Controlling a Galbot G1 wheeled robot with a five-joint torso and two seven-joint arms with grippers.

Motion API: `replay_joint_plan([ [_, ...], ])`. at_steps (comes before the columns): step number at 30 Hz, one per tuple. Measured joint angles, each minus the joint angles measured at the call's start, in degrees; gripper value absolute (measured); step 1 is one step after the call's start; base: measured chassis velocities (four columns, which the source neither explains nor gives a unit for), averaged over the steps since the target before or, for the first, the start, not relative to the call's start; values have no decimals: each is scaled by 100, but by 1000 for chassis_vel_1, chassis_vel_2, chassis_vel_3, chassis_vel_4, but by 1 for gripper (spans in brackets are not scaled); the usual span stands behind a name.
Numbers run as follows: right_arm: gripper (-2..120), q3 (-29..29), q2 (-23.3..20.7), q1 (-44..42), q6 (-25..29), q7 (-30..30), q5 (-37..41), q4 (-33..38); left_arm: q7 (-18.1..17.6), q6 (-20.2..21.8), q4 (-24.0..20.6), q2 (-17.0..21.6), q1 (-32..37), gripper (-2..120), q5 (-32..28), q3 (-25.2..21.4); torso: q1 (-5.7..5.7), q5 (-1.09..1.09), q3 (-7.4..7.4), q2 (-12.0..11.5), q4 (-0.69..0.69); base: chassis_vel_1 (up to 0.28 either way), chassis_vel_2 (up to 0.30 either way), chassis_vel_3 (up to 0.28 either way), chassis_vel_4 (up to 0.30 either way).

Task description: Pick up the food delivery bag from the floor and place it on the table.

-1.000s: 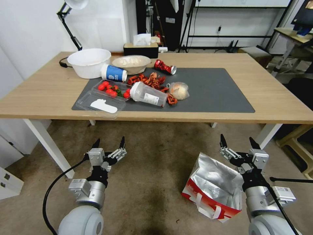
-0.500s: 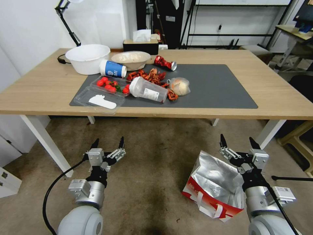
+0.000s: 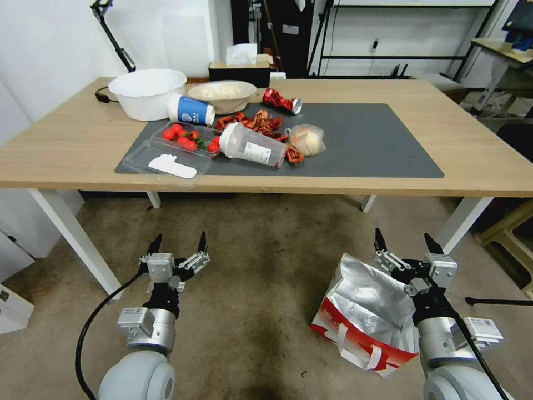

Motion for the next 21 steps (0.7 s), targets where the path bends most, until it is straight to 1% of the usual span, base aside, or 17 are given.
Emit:
replay_joint_plan([
  [9,100,-1,-8,-2,0,-1,0,0,6,16,7,12,-11,100,-52,13,-64,0,-118,-182,0,0,0,0,0],
  [11,100,-1,-8,-1,0,-1,0,0,7,17,9,13,-13,100,-55,13,-68,0,-126,-194,0,0,0,0,0],
  [20,100,-5,-11,5,0,-4,0,-2,12,24,33,28,-32,100,-96,19,-172,0,-312,-486,0,0,0,0,0],
  [21,100,-5,-11,5,0,-4,0,-2,12,24,33,28,-32,100,-96,19,-172,0,-312,-486,0,0,0,0,0],
])
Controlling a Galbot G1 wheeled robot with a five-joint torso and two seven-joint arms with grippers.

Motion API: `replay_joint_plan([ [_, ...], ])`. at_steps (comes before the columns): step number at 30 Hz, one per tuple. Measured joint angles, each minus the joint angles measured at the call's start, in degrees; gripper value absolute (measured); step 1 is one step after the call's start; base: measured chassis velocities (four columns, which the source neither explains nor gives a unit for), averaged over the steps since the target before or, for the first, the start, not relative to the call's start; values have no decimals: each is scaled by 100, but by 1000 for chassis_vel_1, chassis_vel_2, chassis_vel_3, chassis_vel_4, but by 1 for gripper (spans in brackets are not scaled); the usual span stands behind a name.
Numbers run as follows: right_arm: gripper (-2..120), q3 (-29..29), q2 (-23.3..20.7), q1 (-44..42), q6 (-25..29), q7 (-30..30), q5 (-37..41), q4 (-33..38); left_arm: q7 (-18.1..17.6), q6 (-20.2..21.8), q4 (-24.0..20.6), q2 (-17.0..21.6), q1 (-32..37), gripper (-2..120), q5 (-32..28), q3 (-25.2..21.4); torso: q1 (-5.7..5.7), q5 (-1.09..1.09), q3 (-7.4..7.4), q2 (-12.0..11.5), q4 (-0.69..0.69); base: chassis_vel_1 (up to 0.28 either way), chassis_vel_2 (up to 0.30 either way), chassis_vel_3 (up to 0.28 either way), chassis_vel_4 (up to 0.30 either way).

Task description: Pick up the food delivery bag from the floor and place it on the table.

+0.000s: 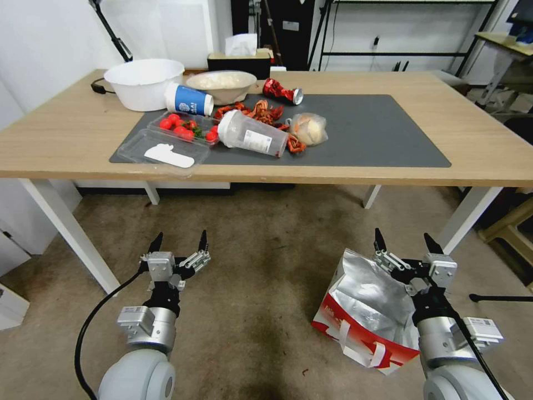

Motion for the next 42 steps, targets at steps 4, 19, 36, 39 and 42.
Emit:
replay_joint_plan([
  [4,100,0,-2,1,0,0,1,-3,2,4,10,1,-6,100,-12,5,-31,0,-62,-92,0,0,0,0,0],
  [19,100,-1,-20,9,-7,0,3,-13,5,7,31,-5,-6,100,-19,15,-136,0,-289,-422,0,0,0,0,0],
  [36,100,-5,-17,8,-13,-10,-1,-32,4,7,45,-5,-15,100,-65,12,-256,0,-580,-834,0,0,0,0,0],
  [39,100,-6,-16,8,-13,-11,-2,-33,3,7,55,-5,-18,100,-68,13,-272,0,-624,-893,0,0,0,0,0],
  [42,100,-6,-16,12,-13,-12,-2,-37,2,7,61,-5,-21,100,-71,16,-287,0,-667,-952,0,0,0,0,0],
])
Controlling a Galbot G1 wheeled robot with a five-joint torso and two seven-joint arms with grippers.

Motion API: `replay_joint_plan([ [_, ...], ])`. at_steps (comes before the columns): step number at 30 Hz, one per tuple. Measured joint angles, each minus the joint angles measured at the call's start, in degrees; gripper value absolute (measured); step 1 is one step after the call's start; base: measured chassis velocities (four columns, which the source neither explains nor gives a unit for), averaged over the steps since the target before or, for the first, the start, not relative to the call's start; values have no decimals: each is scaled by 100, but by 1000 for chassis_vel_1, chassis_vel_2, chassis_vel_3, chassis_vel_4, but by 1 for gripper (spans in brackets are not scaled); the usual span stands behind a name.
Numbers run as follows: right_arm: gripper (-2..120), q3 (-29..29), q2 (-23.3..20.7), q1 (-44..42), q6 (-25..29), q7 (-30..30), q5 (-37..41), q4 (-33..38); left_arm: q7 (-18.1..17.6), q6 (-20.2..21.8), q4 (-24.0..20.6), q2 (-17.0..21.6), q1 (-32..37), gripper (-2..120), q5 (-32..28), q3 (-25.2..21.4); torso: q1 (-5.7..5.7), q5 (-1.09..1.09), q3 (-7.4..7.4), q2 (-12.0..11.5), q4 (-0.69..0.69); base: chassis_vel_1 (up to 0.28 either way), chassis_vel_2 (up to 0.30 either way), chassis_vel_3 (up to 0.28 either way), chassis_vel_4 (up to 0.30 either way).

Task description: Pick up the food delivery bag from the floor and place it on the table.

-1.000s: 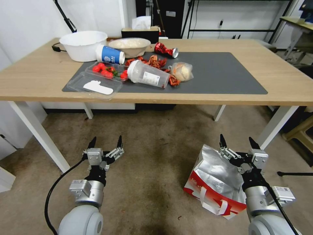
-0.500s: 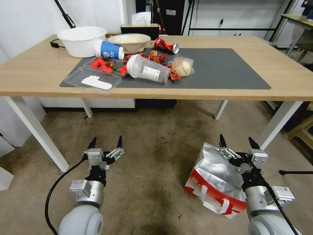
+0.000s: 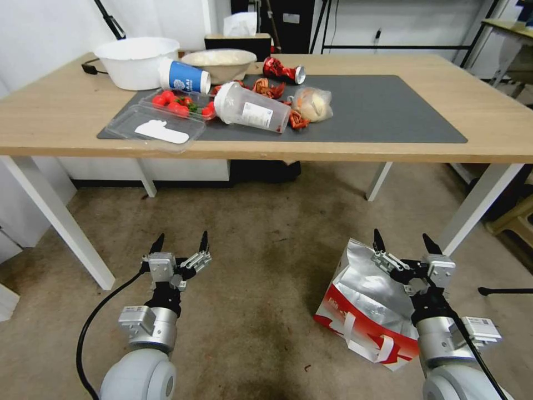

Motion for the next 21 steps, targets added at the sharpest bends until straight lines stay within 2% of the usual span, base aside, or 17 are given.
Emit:
replay_joint_plan([
  [21,100,-5,2,37,11,-3,-7,-70,-5,-9,80,-6,-32,100,-8,6,-113,0,-381,-495,0,0,0,0,0],
])
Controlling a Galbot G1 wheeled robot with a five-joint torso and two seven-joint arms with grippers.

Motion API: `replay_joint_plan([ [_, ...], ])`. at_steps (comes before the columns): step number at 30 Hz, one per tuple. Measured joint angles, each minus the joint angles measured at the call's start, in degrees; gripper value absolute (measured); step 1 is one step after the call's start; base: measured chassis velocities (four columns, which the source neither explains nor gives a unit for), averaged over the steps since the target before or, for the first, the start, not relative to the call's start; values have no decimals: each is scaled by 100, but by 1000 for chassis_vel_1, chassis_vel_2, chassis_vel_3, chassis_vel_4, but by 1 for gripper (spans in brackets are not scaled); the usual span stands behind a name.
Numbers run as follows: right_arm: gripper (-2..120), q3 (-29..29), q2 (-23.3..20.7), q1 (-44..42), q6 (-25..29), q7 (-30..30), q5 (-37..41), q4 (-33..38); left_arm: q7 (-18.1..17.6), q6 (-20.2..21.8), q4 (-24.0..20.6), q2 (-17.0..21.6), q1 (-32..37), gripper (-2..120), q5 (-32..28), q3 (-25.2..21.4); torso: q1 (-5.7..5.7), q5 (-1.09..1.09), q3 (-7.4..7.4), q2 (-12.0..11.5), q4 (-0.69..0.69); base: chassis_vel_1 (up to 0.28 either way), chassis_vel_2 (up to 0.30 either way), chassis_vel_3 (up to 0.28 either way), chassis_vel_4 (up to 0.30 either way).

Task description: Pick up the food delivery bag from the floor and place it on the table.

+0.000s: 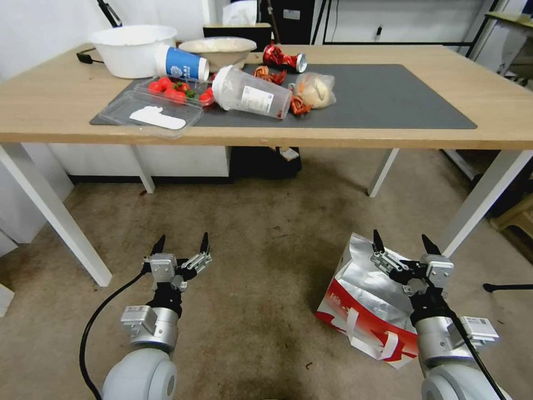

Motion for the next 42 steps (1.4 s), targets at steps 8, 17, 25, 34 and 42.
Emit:
replay_joint_plan([
  [8,100,6,2,9,0,0,2,-1,0,-3,14,4,-7,100,0,1,-25,0,-124,-149,0,0,0,0,0],
  [17,100,7,8,1,-1,0,2,-1,0,-9,26,17,-17,100,-9,-1,-59,-1,-292,-349,0,0,0,0,0],
  [25,100,8,6,-4,-1,0,2,1,-1,-22,48,21,-23,100,-12,-1,-72,0,-479,-549,0,0,0,0,0],
  [34,100,3,-4,1,-1,-1,2,-2,-3,-47,77,21,-29,100,-13,-2,-82,0,-633,-734,0,0,0,0,0],
  [42,100,3,-8,-11,-2,-2,2,-1,-3,-51,84,25,-33,100,-15,-4,-101,0,-632,-792,0,0,0,0,0],
])
